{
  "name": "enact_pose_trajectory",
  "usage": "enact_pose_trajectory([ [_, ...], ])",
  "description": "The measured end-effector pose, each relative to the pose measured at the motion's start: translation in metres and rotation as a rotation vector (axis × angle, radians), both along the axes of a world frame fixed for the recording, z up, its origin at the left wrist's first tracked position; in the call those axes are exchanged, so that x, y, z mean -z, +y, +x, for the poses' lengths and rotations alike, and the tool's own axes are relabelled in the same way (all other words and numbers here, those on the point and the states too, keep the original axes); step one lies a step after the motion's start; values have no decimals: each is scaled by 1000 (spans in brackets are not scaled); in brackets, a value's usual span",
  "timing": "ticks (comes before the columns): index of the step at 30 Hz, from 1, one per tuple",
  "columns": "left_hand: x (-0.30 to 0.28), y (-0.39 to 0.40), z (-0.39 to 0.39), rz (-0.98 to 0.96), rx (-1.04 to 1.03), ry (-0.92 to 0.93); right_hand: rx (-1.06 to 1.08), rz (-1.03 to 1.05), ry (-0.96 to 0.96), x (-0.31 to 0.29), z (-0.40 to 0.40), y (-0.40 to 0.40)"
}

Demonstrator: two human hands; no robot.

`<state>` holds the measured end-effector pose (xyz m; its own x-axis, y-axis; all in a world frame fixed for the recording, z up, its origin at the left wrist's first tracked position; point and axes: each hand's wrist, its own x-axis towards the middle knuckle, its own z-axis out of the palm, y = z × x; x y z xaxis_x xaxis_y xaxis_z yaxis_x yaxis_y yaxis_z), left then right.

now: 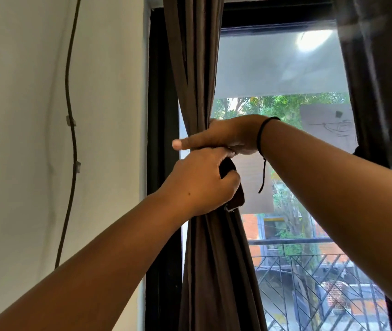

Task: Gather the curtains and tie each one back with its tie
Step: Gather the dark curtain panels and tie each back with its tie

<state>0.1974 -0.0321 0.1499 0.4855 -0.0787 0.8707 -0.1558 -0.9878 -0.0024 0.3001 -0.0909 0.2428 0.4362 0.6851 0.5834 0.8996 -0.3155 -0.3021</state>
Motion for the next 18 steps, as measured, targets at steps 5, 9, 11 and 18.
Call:
enact_pose_trajectory([
  [5,7,7,15,421,-272,39,-87,-24,100,9,-6,-17],
  [9,9,19,2,364,-36,78,-136,50,105,15,9,-29],
  [11,1,26,2,116,139,-180,-218,106,153,19,21,-32],
  [18,-60,13,34,-965,262,110,-291,266,-190,54,-1,-17],
])
